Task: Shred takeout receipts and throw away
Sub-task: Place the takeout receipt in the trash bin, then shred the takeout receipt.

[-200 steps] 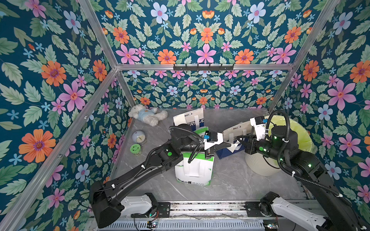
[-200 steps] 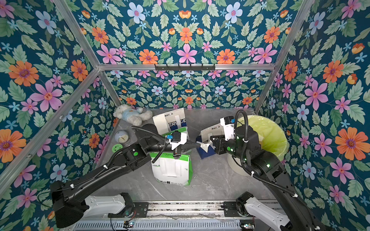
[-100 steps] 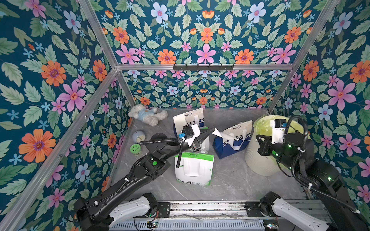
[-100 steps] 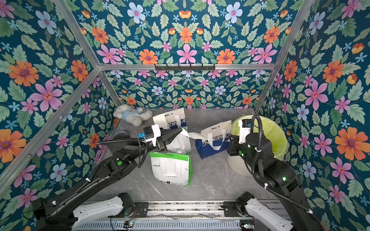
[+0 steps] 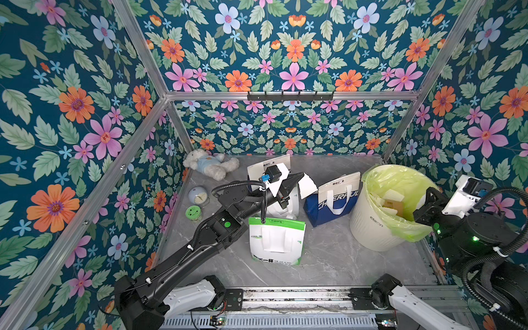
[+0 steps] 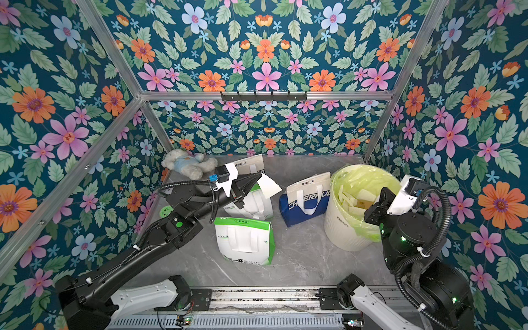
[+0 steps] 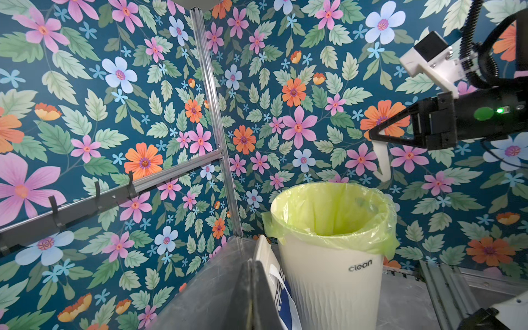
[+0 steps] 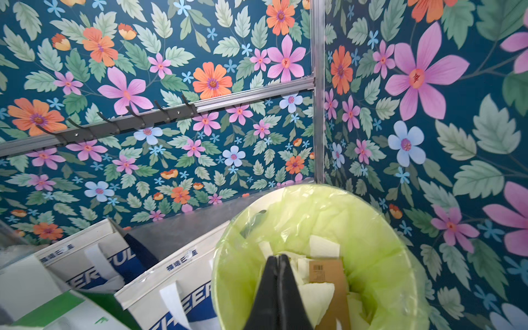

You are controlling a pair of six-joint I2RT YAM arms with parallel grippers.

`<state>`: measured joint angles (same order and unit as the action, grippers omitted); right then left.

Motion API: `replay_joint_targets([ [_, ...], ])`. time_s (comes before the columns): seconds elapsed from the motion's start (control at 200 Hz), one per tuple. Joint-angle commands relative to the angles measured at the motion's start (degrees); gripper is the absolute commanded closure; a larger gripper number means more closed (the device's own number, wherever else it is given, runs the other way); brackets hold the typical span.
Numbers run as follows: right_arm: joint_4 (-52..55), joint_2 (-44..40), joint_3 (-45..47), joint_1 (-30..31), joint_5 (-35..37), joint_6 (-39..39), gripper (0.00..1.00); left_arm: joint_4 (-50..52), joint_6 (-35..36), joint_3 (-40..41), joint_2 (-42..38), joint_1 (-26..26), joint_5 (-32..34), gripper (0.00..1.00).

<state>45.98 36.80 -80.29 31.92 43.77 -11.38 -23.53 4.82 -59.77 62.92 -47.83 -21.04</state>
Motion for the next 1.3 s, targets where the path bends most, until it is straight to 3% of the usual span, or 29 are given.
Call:
replay_joint_targets([
  [0.0,-10.55,-0.05,3.20,-0.01,1.87,7.83,1.00,-1.21,-1.60,-0.52,0.59,-0.02,-2.37,1.00],
  [0.305,-14.71,0.47,12.20,0.03,-2.65,10.43,1.00,1.54,-2.18,-1.74,2.03,0.02,-5.47,1.00],
  [0.49,-3.99,5.69,10.52,-0.25,-4.52,1.46,1.00,3.88,-2.66,-3.28,3.84,-0.07,-7.22,1.00],
  [0.575,1.88,8.36,8.87,-3.10,-7.69,-5.03,0.97,4.41,-2.95,-3.77,4.32,-0.07,-7.69,1.00],
  [0.72,6.63,10.21,7.19,-14.01,-22.87,-12.08,0.51,5.91,-3.06,-4.66,5.02,-0.15,-8.13,1.00],
  [0.81,7.88,10.76,6.65,-17.53,-27.73,-13.23,0.39,6.73,-2.80,-5.03,5.36,-0.15,-8.32,1.00],
  [0.94,9.48,11.45,5.24,-17.81,-32.01,-13.27,0.31,6.52,-2.96,-5.01,5.91,-0.33,-8.27,1.00],
  [1.015,8.32,10.83,5.21,-17.84,-37.54,-13.01,0.28,5.82,-3.69,-5.02,6.57,-0.58,-8.18,1.00],
  [1.045,7.01,10.14,5.68,-17.85,-40.17,-12.79,0.23,5.41,-4.28,-5.08,6.88,-0.68,-8.21,1.00],
  [1.165,-3.05,7.26,9.30,-17.85,-59.78,-9.84,0.24,0.55,-8.60,-3.86,7.48,-0.77,-7.97,1.00],
  [1.295,-14.61,7.06,13.04,-17.78,-78.85,-11.94,0.24,-10.50,-16.75,-0.71,7.86,-0.77,-8.82,1.00],
])
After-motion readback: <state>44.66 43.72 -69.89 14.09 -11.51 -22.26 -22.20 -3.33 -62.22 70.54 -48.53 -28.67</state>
